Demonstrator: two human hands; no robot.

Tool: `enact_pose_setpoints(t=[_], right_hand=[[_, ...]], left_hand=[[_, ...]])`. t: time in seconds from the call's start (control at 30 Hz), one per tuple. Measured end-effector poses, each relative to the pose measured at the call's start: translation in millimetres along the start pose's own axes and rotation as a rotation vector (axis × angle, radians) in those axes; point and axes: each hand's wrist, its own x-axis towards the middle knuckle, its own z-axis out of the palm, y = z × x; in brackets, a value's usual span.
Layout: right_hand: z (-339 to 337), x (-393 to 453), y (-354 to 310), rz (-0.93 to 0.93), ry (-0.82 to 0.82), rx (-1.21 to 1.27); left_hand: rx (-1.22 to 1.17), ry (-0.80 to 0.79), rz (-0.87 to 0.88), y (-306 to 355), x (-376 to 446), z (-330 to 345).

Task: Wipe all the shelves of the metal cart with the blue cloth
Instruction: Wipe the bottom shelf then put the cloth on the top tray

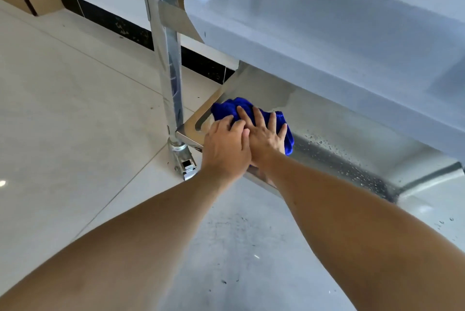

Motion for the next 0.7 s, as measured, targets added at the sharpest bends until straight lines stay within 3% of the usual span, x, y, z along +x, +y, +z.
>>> enact_pose_setpoints(t=[0.17,0.37,0.7], right_hand=[[-10,57,26,0.055,0.046,0.067],[-22,130,47,0.145,0.161,0.074],[-35,190,57,0.147,0.286,0.065]], left_hand=[[-0.055,-0.045,0.032,13,10,29],[0.231,-0.034,0.083,5,-2,33],[0.218,0.004,0.092,7,0,37]])
